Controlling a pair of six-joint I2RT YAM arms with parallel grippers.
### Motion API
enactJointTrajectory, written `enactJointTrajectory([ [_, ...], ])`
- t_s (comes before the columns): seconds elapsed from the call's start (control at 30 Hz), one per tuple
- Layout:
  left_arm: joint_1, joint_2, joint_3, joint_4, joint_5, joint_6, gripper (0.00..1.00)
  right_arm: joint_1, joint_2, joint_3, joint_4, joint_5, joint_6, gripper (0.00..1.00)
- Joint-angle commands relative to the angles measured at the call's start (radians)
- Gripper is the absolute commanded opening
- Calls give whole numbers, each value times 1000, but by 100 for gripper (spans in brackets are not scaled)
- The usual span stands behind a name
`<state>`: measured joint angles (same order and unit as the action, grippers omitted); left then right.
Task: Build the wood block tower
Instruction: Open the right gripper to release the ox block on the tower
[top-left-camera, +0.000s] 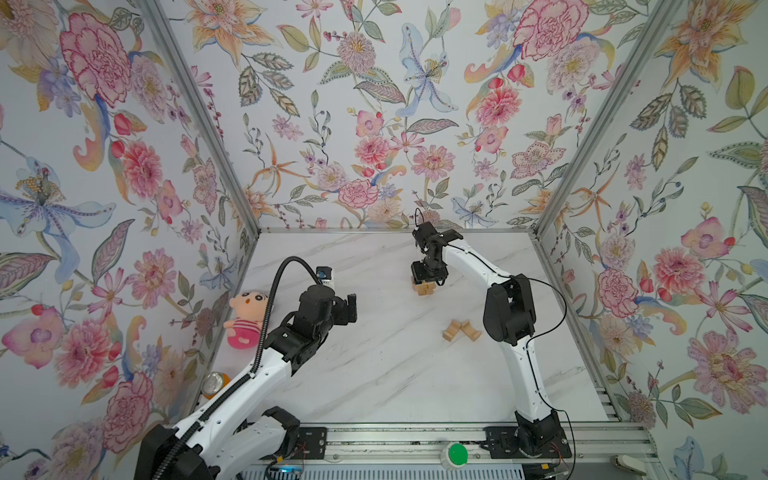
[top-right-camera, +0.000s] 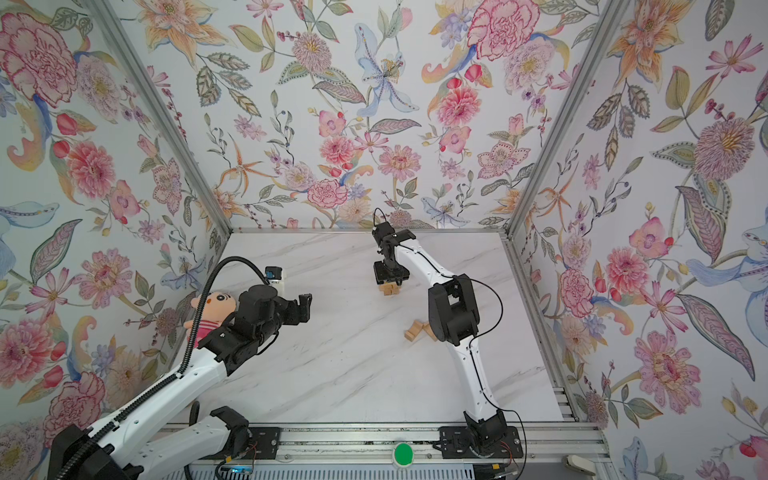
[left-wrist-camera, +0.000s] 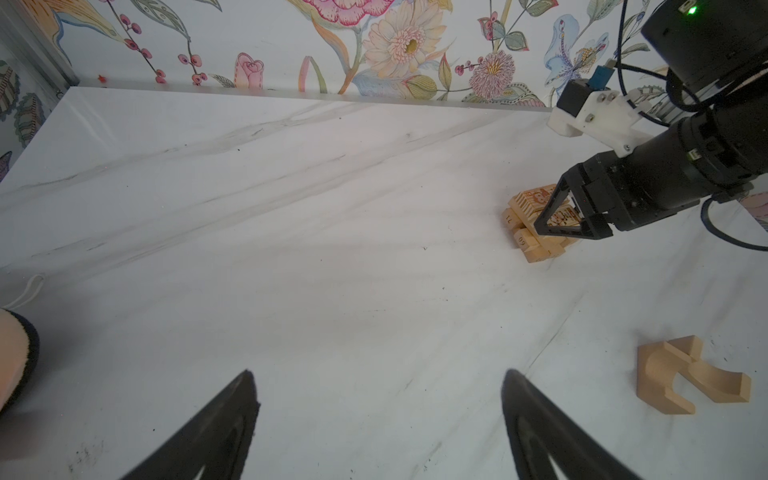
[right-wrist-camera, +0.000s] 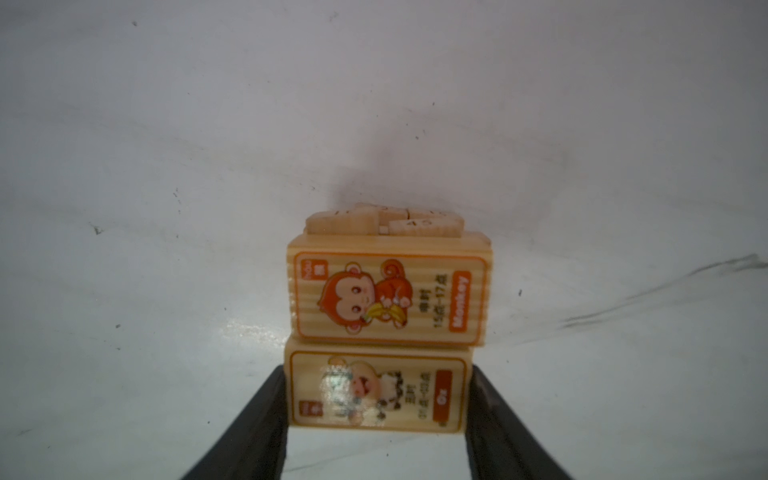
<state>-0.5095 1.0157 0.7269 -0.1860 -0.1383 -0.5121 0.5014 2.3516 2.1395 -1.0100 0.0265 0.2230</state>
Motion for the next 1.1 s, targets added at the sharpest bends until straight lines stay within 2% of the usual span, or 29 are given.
enactJointTrajectory([
  [0.0,13,5,2,13,-9,5,93,-8,20,-3,-30,-2,-4,57],
  [0.8,13,0,0,15,-4,-4,93,-13,-11,-13,-29,6,-11,59],
  [0.9,13,1,2,15,0,-4,93,-13,-11,-13,-30,5,-11,66],
  [0.97,12,0,4,14,0,-4,93,-12,-14,-15,-29,7,-13,80],
  [1.07,13,-1,5,13,3,-3,93,-8,-27,-11,-29,18,-17,90],
])
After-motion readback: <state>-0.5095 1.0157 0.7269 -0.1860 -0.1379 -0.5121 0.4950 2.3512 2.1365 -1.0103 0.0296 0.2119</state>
